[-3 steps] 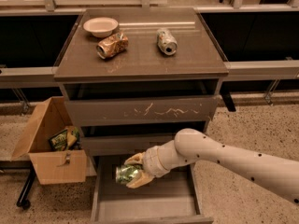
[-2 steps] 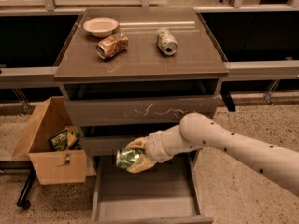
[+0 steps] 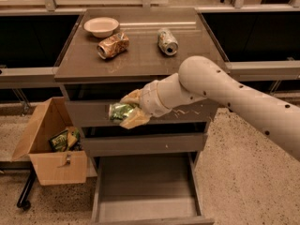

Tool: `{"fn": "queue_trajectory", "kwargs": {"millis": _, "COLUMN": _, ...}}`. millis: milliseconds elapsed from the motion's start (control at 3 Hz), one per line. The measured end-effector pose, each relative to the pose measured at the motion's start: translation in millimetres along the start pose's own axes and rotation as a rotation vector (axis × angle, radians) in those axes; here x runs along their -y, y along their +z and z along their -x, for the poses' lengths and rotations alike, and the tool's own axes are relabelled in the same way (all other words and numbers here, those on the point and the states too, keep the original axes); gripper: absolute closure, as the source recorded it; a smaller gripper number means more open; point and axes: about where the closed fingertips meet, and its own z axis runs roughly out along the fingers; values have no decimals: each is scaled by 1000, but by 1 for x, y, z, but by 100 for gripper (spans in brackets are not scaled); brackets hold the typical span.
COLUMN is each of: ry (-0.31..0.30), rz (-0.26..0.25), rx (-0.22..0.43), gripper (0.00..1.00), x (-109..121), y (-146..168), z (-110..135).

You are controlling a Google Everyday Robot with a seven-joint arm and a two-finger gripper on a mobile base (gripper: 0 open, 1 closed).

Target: Pick green can from bottom drawer and place on counter

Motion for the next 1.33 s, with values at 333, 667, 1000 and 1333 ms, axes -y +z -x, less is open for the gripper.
{"fn": "queue_trajectory", "kwargs": {"millis": 333, "ry": 0, "rz": 2, "rx": 0, "gripper": 100, "x": -1, "y": 0, "z": 0}}
{"fn": "queue_trajectory", "kwargs": {"millis": 667, "ry": -30, "rz": 4, "rx": -16, "gripper": 100, "x": 15, "y": -8, "z": 21}}
{"fn": "queue_trajectory", "kwargs": {"millis": 1000, "ry": -9, "rz": -27, "rx": -45, "gripper": 100, "x": 54, "y": -35, "z": 47}}
{"fn": "queue_trajectory", "kwargs": {"millis": 1333, "ry": 52, "rz": -113, "rx": -51, "gripper": 100, "x": 94, "y": -61, "z": 61}}
